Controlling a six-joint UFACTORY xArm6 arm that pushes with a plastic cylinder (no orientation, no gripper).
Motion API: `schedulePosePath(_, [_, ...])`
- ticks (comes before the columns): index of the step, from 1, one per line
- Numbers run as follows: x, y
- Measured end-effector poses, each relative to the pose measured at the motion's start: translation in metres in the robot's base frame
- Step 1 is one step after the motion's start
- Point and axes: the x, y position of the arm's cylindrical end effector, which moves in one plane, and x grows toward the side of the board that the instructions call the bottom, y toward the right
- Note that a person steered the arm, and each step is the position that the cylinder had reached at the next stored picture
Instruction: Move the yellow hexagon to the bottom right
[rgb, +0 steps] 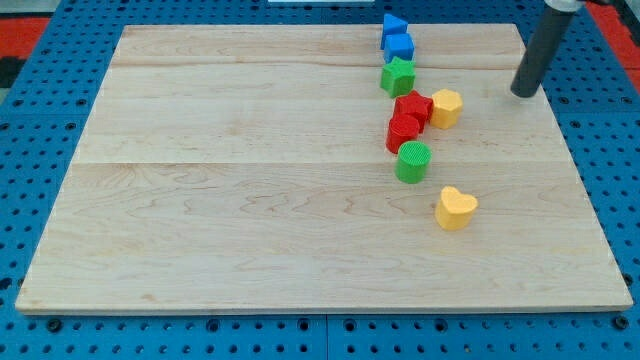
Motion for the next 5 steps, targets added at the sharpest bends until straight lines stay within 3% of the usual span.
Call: schedulePosePath(5, [0.005, -0.087])
